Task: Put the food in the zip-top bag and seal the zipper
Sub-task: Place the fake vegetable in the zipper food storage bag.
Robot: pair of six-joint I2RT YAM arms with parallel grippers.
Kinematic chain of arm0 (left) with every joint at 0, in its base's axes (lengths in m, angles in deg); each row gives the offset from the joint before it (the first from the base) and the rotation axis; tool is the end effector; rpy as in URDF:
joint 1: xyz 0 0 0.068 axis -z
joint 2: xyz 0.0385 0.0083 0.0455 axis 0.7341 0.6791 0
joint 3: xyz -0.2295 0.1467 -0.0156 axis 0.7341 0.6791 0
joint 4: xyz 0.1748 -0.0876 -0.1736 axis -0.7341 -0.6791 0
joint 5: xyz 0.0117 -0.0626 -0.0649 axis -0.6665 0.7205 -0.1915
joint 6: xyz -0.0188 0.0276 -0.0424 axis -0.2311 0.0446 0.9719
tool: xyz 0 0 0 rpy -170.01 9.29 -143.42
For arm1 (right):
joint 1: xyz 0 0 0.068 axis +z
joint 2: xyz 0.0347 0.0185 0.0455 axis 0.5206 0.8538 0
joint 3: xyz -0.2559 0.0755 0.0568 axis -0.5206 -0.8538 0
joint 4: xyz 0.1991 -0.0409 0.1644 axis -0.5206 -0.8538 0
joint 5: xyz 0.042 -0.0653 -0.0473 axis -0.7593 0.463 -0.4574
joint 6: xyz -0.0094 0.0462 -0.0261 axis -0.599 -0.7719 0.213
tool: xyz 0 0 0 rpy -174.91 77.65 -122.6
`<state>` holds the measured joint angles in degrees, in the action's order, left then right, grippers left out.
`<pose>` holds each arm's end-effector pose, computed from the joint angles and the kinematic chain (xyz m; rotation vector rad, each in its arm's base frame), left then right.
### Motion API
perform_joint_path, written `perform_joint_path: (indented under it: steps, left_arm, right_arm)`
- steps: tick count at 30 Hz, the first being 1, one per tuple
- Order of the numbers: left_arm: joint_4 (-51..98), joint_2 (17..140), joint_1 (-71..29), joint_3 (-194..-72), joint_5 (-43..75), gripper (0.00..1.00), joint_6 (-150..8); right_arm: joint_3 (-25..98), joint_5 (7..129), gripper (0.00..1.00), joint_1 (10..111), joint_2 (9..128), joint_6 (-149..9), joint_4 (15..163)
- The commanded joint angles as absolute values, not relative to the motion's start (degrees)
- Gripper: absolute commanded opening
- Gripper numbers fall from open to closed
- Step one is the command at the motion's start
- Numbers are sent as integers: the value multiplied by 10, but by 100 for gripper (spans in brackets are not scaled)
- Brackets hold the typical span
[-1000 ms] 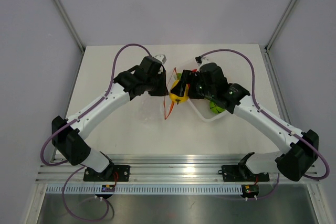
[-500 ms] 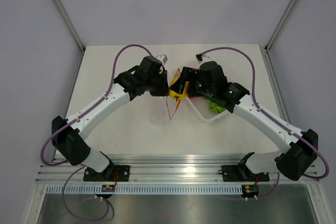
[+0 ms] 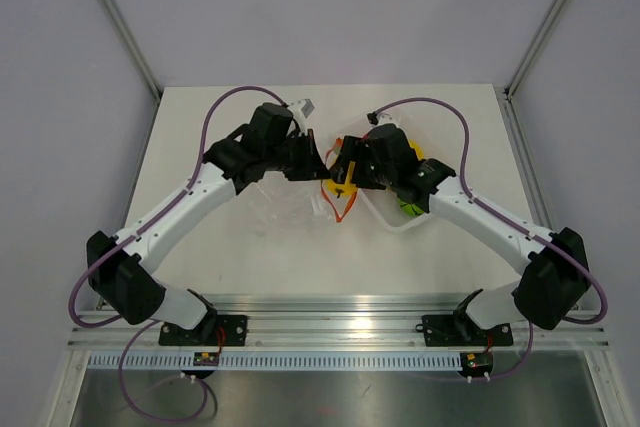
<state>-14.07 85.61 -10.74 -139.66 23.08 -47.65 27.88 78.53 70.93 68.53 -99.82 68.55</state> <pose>0.2489 -0.1957 0.3530 0.1917 2.3977 -0.9240 0.2482 0.2030 0.3117 -0.0335 2.2681 0.6930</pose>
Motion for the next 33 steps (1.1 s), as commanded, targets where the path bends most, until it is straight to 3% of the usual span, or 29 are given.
perform_joint_path:
  steps: [1,4,7,18,26,30,33]
  left_arm:
    - [-84,838,-112,-1390,290,0,-465]
    - [-77,848,-112,-1388,303,0,-461]
    - [-75,852,-113,-1385,304,0,-460]
    - [-54,865,-130,-1376,324,0,-451]
    - [-48,865,-137,-1373,330,0,-450]
    - [-47,864,-137,-1372,335,0,-449]
    - [-47,861,-138,-1370,334,0,-450]
  right_arm:
    - [302,790,64,714,694,-983,702]
    - [322,776,82,714,705,-967,686]
    - [333,774,87,714,700,-957,675]
    - [340,779,94,714,646,-950,643]
    - [321,878,76,711,596,-948,612]
    - [316,863,71,709,615,-956,607]
    - [309,841,59,709,632,-959,618]
